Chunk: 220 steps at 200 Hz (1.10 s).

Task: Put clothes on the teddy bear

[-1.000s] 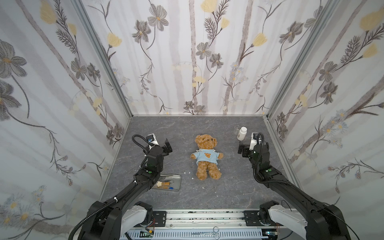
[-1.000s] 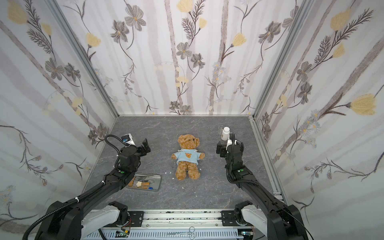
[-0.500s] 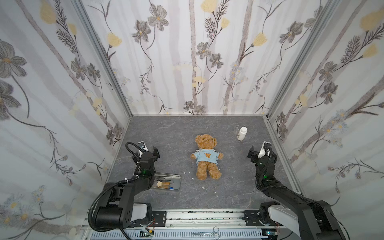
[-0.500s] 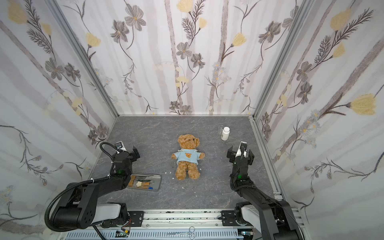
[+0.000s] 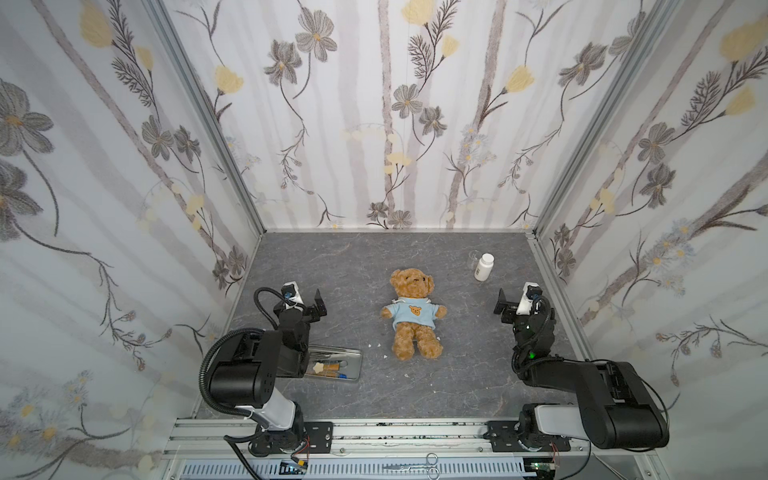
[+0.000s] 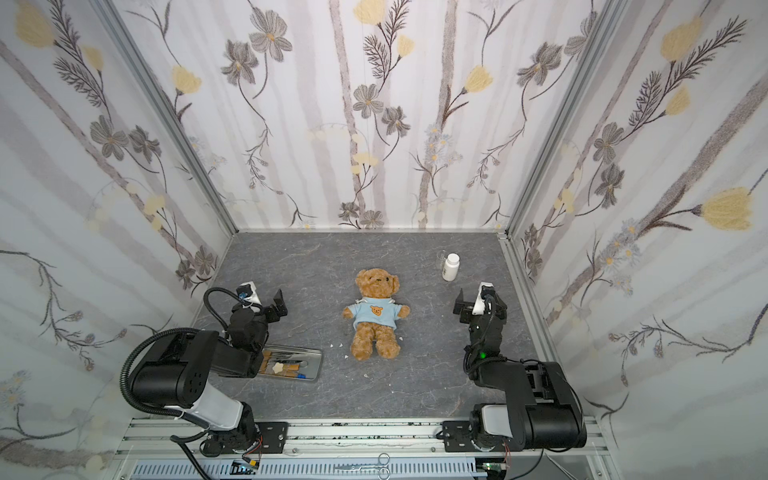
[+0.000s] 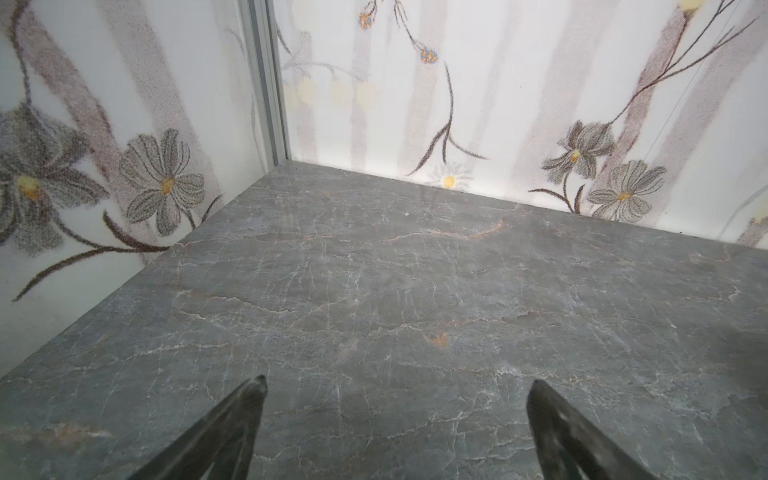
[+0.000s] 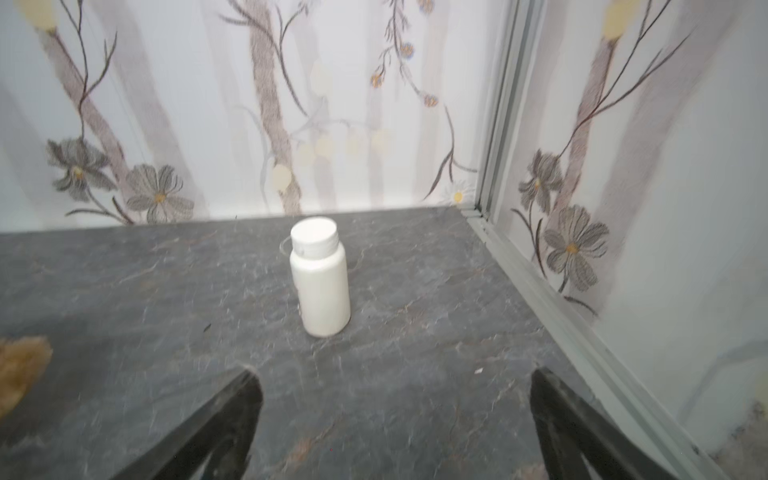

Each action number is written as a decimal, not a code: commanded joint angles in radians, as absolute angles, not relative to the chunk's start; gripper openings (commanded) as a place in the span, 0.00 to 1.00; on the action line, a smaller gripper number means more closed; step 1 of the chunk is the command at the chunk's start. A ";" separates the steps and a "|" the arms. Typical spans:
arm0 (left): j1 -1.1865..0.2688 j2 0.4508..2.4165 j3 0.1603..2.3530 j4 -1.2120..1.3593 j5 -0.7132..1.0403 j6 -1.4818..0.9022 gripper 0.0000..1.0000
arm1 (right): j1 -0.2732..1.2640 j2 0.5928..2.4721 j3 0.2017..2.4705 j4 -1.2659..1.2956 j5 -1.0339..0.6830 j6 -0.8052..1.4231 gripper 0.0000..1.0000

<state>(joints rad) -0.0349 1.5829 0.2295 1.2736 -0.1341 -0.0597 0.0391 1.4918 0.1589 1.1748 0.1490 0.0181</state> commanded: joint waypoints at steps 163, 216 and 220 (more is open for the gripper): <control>-0.034 1.587 0.236 1.348 -0.143 -0.062 1.00 | 0.033 1.509 0.206 1.298 0.128 0.034 1.00; -0.035 1.587 0.235 1.348 -0.143 -0.063 1.00 | 0.036 1.510 0.204 1.305 0.128 0.032 1.00; -0.034 1.587 0.236 1.348 -0.143 -0.062 1.00 | 0.036 1.509 0.205 1.305 0.127 0.032 1.00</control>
